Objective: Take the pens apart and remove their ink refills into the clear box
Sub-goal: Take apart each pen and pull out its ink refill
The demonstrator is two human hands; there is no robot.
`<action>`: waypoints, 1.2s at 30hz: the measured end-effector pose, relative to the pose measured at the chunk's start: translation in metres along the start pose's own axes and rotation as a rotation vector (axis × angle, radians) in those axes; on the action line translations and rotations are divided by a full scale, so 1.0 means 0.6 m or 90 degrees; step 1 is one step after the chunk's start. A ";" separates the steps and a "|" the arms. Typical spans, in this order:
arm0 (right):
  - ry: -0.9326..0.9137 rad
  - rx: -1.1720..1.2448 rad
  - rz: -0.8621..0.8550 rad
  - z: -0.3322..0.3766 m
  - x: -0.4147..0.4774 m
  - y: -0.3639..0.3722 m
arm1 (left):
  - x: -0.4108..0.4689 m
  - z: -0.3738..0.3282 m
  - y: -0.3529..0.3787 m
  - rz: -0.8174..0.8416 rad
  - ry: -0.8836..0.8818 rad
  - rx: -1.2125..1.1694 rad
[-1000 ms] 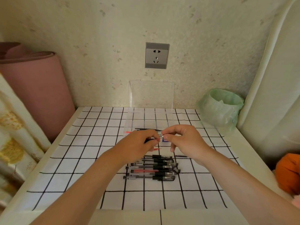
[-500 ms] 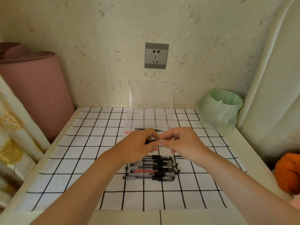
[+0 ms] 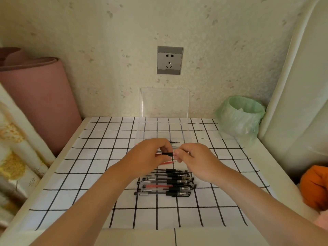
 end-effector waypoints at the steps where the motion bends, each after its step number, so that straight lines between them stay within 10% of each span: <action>1: -0.001 -0.009 0.009 0.000 0.000 -0.001 | 0.001 -0.001 0.000 0.002 0.000 -0.008; 36: -0.091 -0.136 -0.023 -0.014 0.007 -0.014 | 0.008 0.009 0.002 0.039 0.009 0.029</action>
Point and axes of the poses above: each hand's wrist, its own x-axis towards the middle knuckle, its own y-axis out of the palm, z = x × y, the point moved 1 cm from there along x, towards the middle knuckle, and after that the axes turned 3 degrees about -x, right-handed, at the moved point
